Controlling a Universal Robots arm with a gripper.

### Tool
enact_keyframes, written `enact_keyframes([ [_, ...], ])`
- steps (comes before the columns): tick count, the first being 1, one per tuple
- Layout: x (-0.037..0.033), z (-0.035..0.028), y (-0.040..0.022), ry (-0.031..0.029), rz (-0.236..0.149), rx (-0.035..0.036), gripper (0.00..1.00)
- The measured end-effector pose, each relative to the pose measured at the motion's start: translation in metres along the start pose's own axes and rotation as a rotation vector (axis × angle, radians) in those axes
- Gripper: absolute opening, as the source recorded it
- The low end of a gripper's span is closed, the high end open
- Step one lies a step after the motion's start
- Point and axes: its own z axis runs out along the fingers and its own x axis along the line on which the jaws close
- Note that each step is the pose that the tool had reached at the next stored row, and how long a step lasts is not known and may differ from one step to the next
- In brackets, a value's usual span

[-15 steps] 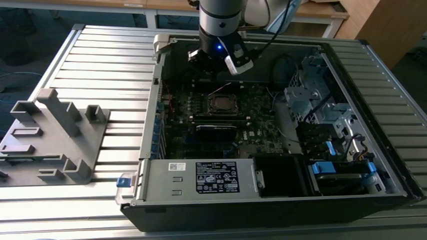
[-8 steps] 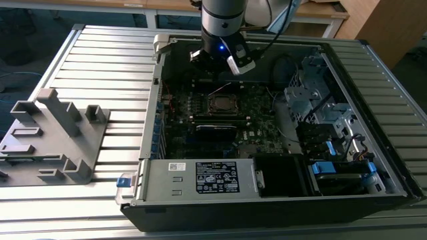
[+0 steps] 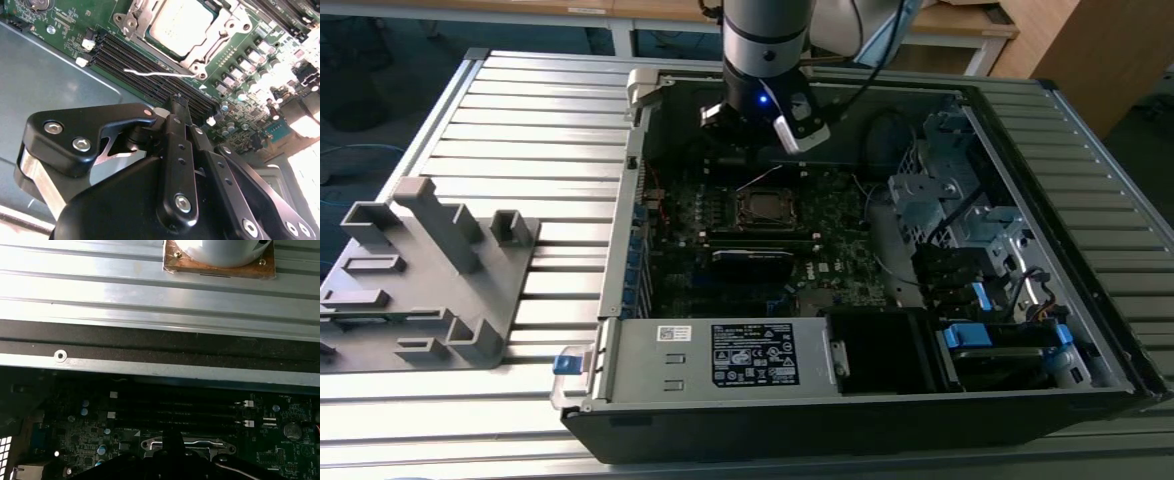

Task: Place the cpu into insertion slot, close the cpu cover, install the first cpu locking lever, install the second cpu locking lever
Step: 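Install the first cpu locking lever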

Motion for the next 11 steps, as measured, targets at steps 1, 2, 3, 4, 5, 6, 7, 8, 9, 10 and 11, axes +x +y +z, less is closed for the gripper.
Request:
enact_keyframes([
  [1,0.0,0.0009,-0.0002,-0.0009,0.0,0.0,0.1],
  [2,-0.0004,0.0014,-0.0003,-0.0011,0.0,0.0,0.1],
  [3,-0.0016,0.0018,-0.0005,-0.0012,0.0,0.0001,0.1],
  [4,-0.0031,0.0021,-0.0006,-0.0012,0.0,0.0,0.1],
  [5,-0.0043,0.0024,-0.0007,-0.0012,0.0,0.0,0.1],
  [6,-0.0056,0.0026,-0.0009,-0.0012,0.0,0.0,0.1],
  [7,-0.0068,0.003,-0.001,-0.0012,0.0,-0.0001,0.1],
  [8,-0.0074,0.0033,-0.0011,-0.0011,0.0,-0.0001,0.1],
  [9,-0.0075,0.0038,-0.0012,-0.0017,0.0,0.0,0.1],
  [10,-0.0076,0.0044,-0.0013,-0.0033,-0.001,0.0002,0.1],
  [11,-0.0076,0.0051,-0.0015,-0.0054,-0.001,0.0003,0.1],
])
